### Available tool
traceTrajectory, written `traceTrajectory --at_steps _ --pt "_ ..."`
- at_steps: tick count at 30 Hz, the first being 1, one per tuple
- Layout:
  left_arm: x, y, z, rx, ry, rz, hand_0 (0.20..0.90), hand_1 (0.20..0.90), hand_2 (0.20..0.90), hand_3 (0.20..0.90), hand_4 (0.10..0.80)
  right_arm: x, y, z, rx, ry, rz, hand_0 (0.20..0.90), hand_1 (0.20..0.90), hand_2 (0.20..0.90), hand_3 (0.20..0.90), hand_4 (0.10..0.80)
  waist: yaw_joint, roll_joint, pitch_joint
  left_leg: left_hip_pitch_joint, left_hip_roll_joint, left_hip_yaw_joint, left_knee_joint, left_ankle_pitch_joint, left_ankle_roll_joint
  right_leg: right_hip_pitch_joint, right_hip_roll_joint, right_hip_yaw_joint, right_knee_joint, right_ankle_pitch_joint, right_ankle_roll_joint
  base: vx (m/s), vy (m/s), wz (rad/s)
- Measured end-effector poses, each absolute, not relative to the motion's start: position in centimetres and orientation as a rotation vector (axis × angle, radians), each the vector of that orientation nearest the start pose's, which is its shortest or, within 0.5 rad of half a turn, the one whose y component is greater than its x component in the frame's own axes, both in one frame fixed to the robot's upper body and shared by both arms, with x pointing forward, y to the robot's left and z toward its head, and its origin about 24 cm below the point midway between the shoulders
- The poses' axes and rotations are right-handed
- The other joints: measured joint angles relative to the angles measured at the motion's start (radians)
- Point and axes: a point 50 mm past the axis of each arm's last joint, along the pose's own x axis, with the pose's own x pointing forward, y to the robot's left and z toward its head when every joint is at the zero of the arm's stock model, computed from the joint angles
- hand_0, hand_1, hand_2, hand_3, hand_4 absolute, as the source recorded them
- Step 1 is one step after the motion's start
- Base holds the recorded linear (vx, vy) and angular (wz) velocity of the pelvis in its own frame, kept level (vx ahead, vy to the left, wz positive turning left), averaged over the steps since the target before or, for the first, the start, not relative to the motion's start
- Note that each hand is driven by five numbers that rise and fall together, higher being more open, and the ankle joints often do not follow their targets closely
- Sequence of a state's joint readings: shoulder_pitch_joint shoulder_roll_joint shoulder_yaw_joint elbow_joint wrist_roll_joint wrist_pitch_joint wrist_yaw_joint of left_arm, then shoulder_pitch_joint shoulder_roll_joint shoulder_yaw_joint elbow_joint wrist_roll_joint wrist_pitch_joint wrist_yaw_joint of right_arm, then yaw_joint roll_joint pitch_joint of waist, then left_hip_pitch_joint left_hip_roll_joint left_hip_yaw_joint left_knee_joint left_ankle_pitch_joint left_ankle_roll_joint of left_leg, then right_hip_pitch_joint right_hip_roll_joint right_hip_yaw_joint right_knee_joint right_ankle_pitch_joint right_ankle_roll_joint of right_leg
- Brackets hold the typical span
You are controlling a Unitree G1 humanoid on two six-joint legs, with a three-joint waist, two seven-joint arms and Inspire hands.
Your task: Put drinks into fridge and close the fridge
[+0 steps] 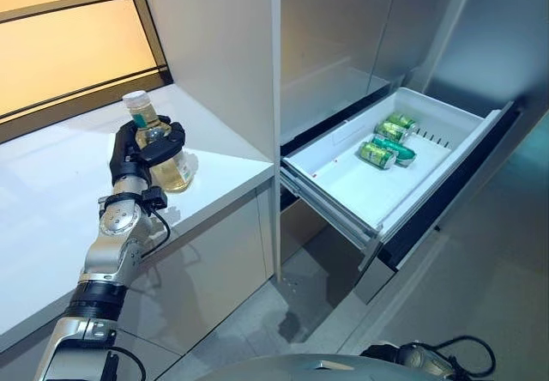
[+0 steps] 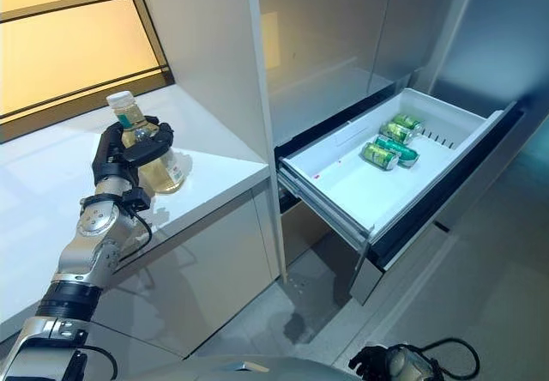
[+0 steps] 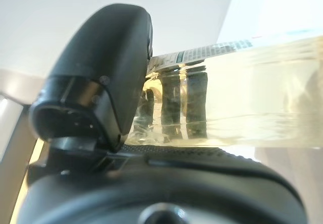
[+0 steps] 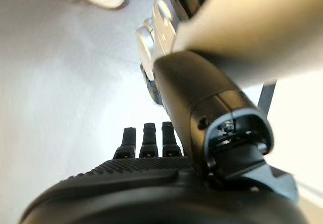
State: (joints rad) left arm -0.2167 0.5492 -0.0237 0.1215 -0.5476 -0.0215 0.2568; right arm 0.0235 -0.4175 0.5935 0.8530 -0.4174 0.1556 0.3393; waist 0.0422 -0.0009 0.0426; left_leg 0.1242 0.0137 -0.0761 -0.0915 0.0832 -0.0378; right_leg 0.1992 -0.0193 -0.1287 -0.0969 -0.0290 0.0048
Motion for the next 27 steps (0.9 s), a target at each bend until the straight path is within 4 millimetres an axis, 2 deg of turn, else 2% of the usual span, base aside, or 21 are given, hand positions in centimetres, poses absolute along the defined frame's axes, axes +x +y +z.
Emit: traceTrajectory --at_steps 4,6,11,14,16,18,22,27 --pt "29.2 24.4 11.2 -0.013 -0.143 0.191 0.300 0.300 0.300 0.200 0.100 13.8 -20.9 -13.2 -0.922 1.092 0.807 0.900 0.900 0.900 0.900 0.800 0.008 -0.014 0.012 -0.005 -0.001 -0.008 0.002 0.001 0.000 0.000 0.000 -0.009 0.000 0.000 0.000 -0.033 0.013 0.06" --pt "29.2 24.3 11.3 -0.013 -0.148 0.184 0.300 0.300 0.300 0.200 0.100 15.2 -19.7 -12.5 -0.908 1.019 0.817 0.900 0.900 0.900 0.900 0.800 0.007 -0.015 0.013 -0.007 -0.001 -0.008 0.002 0.001 0.000 -0.001 0.000 -0.010 0.001 0.000 0.000 -0.031 0.012 0.01" --pt "29.1 23.6 12.2 -0.016 -0.189 0.145 0.300 0.300 0.300 0.200 0.100 18.5 -15.2 -10.2 -0.829 0.793 0.873 0.900 0.900 0.900 0.900 0.800 0.013 -0.012 0.034 -0.010 -0.003 -0.014 0.003 0.002 0.000 0.000 -0.002 -0.018 0.004 0.000 0.001 -0.040 0.018 0.04" --pt "28.9 23.1 13.2 -0.016 -0.233 0.110 0.300 0.300 0.300 0.200 0.100 19.4 -14.4 -9.3 -0.818 0.730 0.881 0.900 0.900 0.900 0.900 0.800 0.027 -0.017 0.041 -0.013 -0.006 -0.017 0.003 0.003 0.000 -0.002 -0.003 -0.020 0.005 -0.001 0.002 -0.077 0.023 0.03" --pt "28.8 23.0 13.9 -0.013 -0.276 0.090 0.300 0.300 0.300 0.200 0.100 19.3 -14.5 -9.4 -0.759 0.709 0.871 0.900 0.900 0.900 0.900 0.800 0.029 -0.017 0.048 -0.014 -0.013 -0.020 0.003 0.003 0.001 -0.005 -0.005 -0.021 0.005 -0.003 0.004 -0.068 0.039 0.04" --pt "28.6 22.9 14.6 -0.009 -0.310 0.070 0.300 0.300 0.300 0.200 0.100 18.6 -14.6 -10.0 -0.781 0.686 0.880 0.900 0.900 0.900 0.900 0.800 0.032 -0.014 0.054 -0.014 -0.015 -0.022 0.003 0.002 0.001 -0.002 -0.007 -0.024 0.001 -0.004 0.006 -0.054 0.039 0.03" --pt "28.5 22.1 16.8 -0.011 -0.383 0.013 0.300 0.300 0.300 0.200 0.100 17.1 -13.2 -10.5 -0.811 0.656 0.954 0.900 0.900 0.900 0.900 0.800 0.033 -0.014 0.065 -0.017 -0.015 -0.024 0.003 0.003 0.002 -0.001 -0.007 -0.026 0.005 -0.004 0.006 -0.035 0.011 0.02" --pt "28.7 20.9 18.2 -0.058 -0.447 -0.080 0.300 0.300 0.300 0.200 0.100 18.4 -11.4 -8.6 -0.787 0.485 0.945 0.900 0.900 0.900 0.900 0.800 0.031 -0.009 0.068 -0.018 -0.016 -0.025 0.003 0.004 0.003 -0.003 -0.007 -0.027 0.005 -0.004 0.006 -0.049 0.020 0.01"
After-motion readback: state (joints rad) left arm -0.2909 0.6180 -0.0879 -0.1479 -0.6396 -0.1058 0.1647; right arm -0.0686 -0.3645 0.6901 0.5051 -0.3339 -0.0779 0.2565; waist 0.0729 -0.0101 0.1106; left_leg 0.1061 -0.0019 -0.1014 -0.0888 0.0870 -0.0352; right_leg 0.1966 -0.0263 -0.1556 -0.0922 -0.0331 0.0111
